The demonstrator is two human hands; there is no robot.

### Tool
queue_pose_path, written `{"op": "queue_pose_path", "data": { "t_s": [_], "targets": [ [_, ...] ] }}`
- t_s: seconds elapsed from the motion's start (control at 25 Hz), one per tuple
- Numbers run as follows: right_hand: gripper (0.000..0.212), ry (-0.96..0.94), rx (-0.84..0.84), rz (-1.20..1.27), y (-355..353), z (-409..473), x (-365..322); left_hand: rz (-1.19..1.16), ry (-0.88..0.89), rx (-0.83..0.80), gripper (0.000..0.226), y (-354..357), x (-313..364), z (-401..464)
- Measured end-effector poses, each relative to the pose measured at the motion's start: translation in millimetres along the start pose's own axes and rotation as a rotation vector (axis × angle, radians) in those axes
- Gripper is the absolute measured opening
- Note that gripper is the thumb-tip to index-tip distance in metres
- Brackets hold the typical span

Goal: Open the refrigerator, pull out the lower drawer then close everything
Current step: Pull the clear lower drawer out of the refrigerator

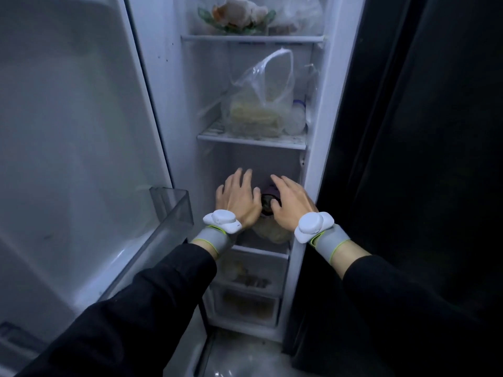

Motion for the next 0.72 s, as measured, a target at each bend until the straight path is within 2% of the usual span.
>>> {"op": "queue_pose_path", "data": {
  "t_s": [0.24, 0.52, 0.72],
  "targets": [
    [0.062, 0.000, 0.038, 0.036, 65, -9, 24, -0.011, 0.003, 0.030, 0.052, 63, -33, -22],
    [0.063, -0.033, 0.110, 0.012, 146, -14, 50, 0.059, 0.123, 0.077, 0.052, 139, -73, -38],
    [0.062, -0.067, 0.156, 0.039, 190, -28, 68, 0.043, 0.139, 0.090, 0.058, 178, -95, -56]
  ]
}}
Point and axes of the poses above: each hand's wrist, its own z-axis towards the middle knuckle, its own y-axis out of the palm, x = y × z, the point moved 1 cm from there along z, towards the middle knuckle, and after that the axes turned 2 degrees about y, right-handed, at the moved point
